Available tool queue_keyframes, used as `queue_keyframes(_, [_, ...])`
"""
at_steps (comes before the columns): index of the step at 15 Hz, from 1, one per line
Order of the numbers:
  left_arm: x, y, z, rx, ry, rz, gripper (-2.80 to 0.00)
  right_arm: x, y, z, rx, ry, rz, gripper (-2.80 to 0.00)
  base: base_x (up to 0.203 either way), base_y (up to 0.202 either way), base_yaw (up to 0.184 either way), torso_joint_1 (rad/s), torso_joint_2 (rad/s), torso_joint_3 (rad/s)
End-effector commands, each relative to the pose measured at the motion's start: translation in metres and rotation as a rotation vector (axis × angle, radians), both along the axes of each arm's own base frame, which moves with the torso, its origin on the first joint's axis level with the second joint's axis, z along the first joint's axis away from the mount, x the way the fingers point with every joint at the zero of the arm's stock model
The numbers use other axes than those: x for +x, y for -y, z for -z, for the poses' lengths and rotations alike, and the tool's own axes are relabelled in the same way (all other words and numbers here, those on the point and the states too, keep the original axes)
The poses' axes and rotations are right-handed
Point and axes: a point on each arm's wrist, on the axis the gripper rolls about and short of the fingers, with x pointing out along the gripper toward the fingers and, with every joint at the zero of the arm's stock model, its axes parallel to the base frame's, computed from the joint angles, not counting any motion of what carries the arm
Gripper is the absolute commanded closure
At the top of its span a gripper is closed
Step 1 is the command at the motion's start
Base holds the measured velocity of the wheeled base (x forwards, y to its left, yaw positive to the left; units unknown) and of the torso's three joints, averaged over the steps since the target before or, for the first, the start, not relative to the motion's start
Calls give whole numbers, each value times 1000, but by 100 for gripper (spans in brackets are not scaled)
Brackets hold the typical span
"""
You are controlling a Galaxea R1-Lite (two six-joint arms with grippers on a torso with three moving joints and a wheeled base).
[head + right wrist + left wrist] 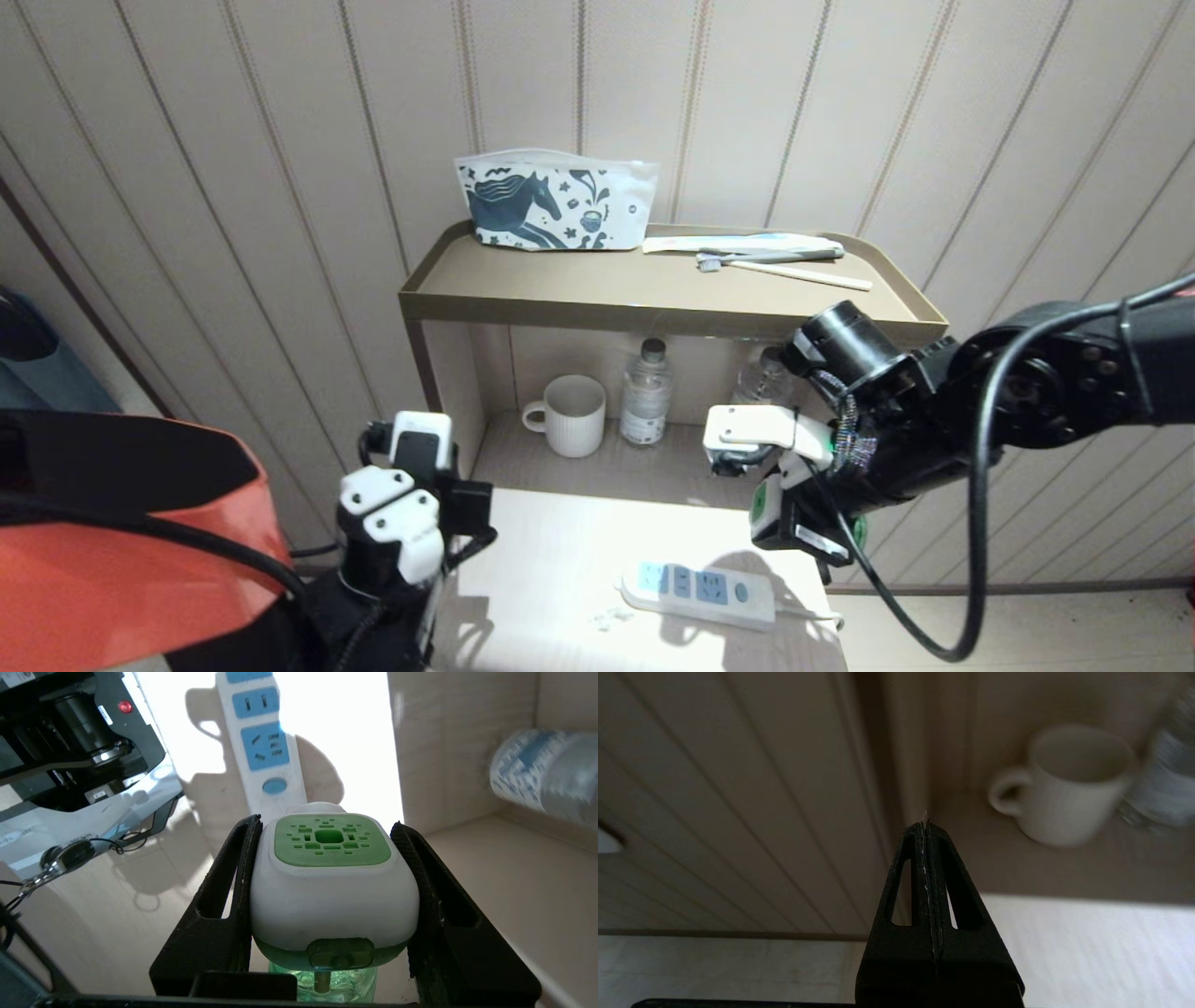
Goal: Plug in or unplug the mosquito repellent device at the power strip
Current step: Place the mosquito repellent liquid on the table
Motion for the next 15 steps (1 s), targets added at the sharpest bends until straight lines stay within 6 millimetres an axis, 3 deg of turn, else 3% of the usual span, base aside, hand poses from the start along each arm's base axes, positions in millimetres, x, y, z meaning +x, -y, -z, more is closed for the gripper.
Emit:
queue_keyframes(1, [15,-61,-56,-67,168,-161,0,-35,19,-32,50,89,-2,0,0,0,0,0,0,0])
queue_keyframes(4, [16,-138,-112,-24,305,-342,0,-75,41,-55,96,168,3,0,0,0,0,0,0,0])
queue_keyframes(7, [-17,-182,-165,-4,355,-406,0,-107,59,-69,136,202,28,0,0,0,0,0,0,0])
queue_keyframes(9, [-55,-196,-194,-28,332,-421,0,-120,69,-75,174,215,79,0,0,0,0,0,0,0])
queue_keyframes(11, [-107,-199,-207,-88,277,-414,0,-131,78,-76,209,221,128,0,0,0,0,0,0,0])
queue_keyframes(13, [-164,-196,-204,-144,248,-395,0,-144,84,-77,251,226,165,0,0,0,0,0,0,0])
queue_keyframes(15, [-216,-192,-189,-176,240,-380,0,-150,87,-79,319,218,229,0,0,0,0,0,0,0])
